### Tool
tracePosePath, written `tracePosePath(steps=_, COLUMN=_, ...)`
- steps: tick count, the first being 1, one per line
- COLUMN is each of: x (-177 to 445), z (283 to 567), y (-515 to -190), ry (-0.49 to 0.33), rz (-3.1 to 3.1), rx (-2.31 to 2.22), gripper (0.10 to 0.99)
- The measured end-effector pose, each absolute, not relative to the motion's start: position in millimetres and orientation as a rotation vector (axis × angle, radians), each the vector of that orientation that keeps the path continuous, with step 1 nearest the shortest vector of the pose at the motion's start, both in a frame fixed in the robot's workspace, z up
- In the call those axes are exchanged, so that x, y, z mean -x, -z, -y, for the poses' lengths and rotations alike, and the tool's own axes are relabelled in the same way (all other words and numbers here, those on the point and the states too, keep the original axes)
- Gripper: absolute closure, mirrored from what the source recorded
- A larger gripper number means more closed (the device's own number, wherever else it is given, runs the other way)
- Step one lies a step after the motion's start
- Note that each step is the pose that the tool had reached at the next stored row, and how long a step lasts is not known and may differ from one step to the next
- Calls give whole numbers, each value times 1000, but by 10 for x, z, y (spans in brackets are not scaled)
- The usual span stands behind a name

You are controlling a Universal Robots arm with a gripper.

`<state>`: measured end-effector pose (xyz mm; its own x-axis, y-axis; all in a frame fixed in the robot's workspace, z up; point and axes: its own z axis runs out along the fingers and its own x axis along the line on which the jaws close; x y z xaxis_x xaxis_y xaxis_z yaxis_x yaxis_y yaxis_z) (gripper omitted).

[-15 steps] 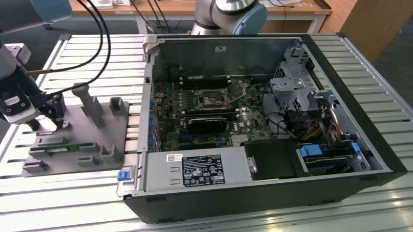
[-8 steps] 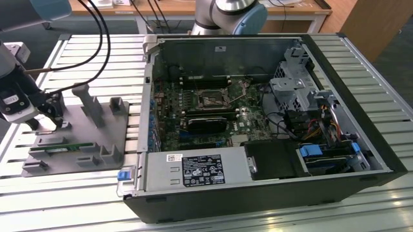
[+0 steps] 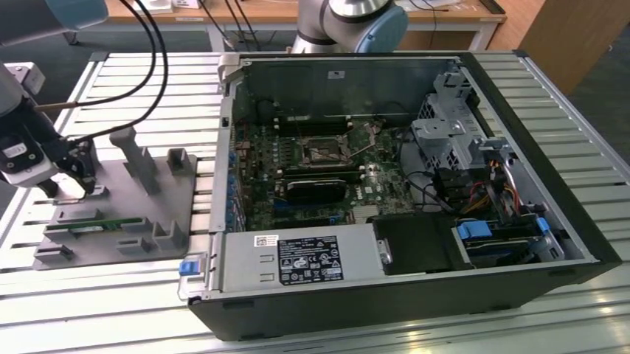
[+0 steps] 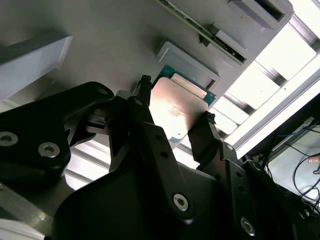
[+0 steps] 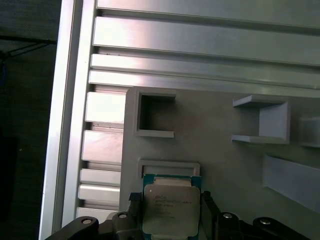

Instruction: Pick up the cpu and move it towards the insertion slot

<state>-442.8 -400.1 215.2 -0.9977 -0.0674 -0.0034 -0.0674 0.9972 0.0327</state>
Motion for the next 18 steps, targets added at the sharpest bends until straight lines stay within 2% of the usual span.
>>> tracePosePath(steps=18, x=4428, z=4002, y=-2262, ry=-51, rz=-3137, rx=106, gripper=537)
